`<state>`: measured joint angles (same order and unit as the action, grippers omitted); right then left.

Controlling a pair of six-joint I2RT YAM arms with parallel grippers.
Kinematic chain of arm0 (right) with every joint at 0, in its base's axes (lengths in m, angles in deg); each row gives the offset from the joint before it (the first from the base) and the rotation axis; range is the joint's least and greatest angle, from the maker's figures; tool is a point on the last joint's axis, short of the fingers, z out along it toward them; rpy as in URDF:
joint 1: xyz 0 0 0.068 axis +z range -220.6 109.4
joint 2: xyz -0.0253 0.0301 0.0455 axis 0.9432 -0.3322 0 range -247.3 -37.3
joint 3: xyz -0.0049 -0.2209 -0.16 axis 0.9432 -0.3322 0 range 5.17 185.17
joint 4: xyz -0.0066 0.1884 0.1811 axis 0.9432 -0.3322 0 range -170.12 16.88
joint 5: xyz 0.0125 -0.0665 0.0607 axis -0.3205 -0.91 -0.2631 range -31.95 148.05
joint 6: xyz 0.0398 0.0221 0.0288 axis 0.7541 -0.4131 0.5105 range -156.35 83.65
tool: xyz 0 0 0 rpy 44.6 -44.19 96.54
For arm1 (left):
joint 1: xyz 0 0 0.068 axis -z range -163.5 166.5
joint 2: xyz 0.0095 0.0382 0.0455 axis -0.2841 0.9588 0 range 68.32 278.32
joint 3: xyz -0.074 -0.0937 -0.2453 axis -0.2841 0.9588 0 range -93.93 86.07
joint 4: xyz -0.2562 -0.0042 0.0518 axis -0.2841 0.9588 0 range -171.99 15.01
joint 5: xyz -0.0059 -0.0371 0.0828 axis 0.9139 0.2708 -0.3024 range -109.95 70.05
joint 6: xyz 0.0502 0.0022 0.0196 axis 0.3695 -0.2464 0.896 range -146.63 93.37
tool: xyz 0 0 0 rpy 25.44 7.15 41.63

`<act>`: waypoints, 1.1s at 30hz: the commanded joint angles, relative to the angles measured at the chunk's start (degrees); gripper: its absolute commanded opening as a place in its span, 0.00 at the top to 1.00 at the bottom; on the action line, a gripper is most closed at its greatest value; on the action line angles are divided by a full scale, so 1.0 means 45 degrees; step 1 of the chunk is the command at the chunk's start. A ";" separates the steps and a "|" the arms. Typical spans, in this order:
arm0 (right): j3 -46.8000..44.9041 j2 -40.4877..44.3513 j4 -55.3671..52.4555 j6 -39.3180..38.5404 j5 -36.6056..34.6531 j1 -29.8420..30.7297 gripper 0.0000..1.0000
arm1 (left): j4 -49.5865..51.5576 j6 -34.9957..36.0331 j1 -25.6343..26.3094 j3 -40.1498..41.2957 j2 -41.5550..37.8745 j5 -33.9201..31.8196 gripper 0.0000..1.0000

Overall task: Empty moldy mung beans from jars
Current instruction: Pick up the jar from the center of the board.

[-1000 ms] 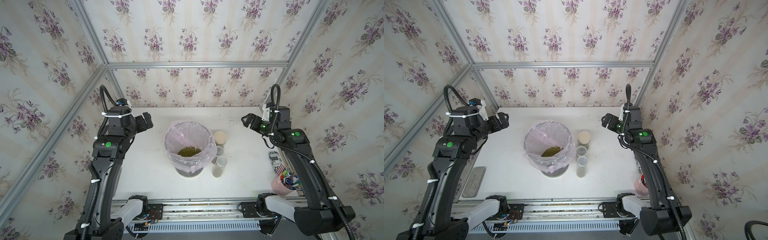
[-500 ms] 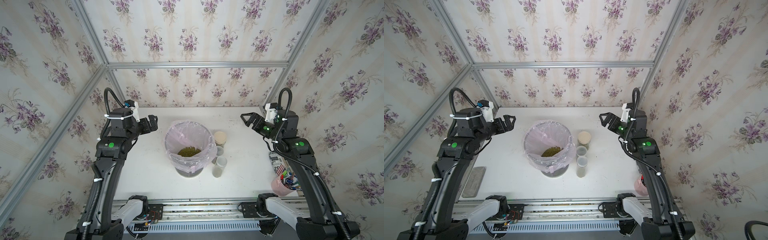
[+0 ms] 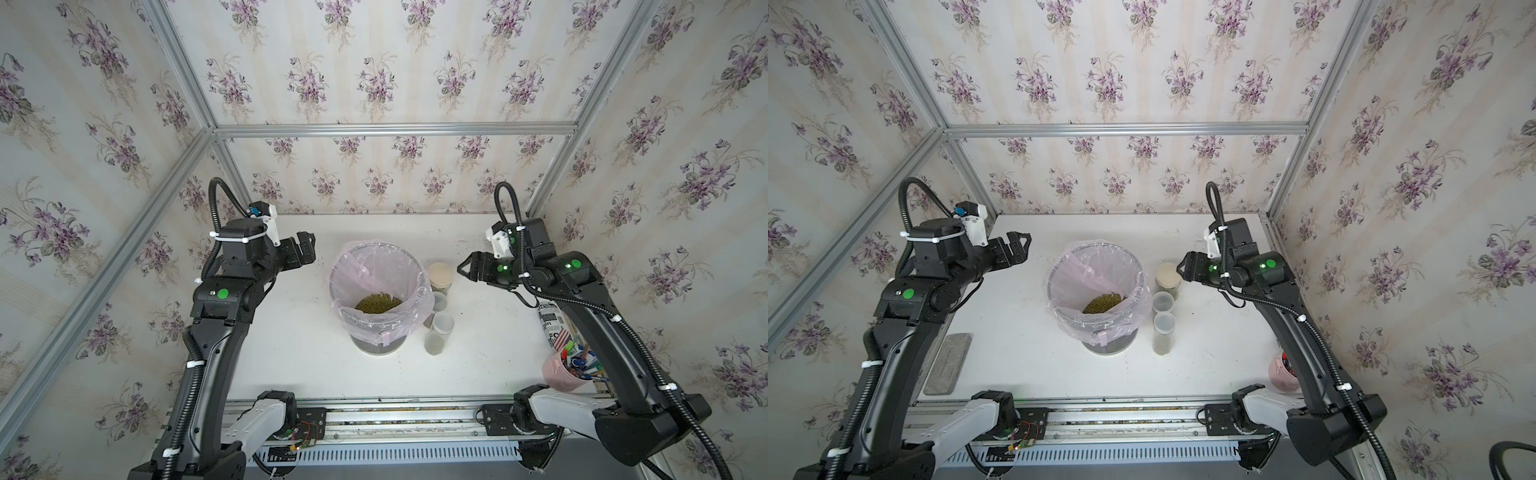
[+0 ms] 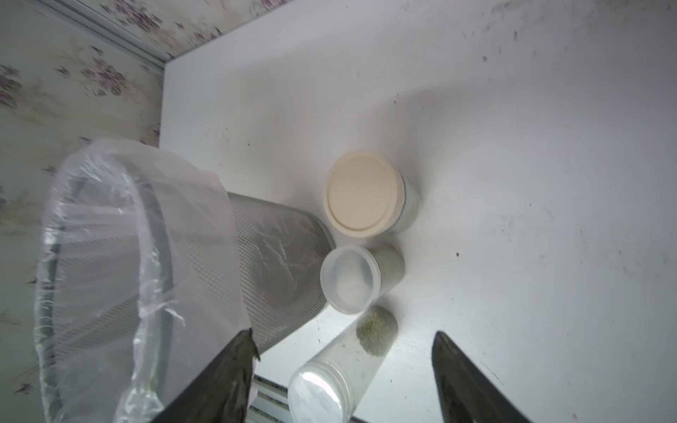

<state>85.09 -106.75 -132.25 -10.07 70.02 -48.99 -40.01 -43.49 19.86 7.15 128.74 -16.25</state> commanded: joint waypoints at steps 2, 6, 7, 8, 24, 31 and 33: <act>-0.0205 0.0244 -0.2105 0.0860 -0.1164 0.0698 0.32 | -0.0285 -0.0280 -0.0003 -0.0182 0.0197 -0.0322 0.01; -0.0165 0.0283 -0.2587 0.1412 -0.1567 0.1832 0.34 | -0.0217 -0.0354 0.0000 -0.0275 0.0361 -0.0170 0.00; -0.0041 0.0239 -0.2692 0.1487 -0.1672 0.2197 0.34 | -0.0155 -0.0354 0.0006 -0.0296 0.0381 -0.0244 0.00; 0.0012 0.0217 -0.2714 0.1551 -0.1781 0.2663 0.34 | -0.0080 -0.0298 -0.0003 -0.0314 0.0381 -0.0281 0.00; -0.0469 -0.0420 -0.1646 0.2239 -0.2870 0.4843 0.31 | 0.0133 -0.0253 -0.0001 -0.0249 0.0361 -0.0519 0.00; -0.0808 -0.0674 -0.1117 0.2436 -0.2920 0.5254 0.29 | 0.0223 -0.0238 -0.0004 -0.0277 0.0401 -0.0569 0.00; -0.0788 -0.0829 -0.1248 0.2441 -0.3116 0.5391 0.28 | 0.0218 -0.0223 -0.0003 -0.0254 0.0401 -0.0571 0.00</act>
<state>81.40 -109.92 -138.46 -0.36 57.43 -25.28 -39.14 -44.41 19.88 6.13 130.56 -18.34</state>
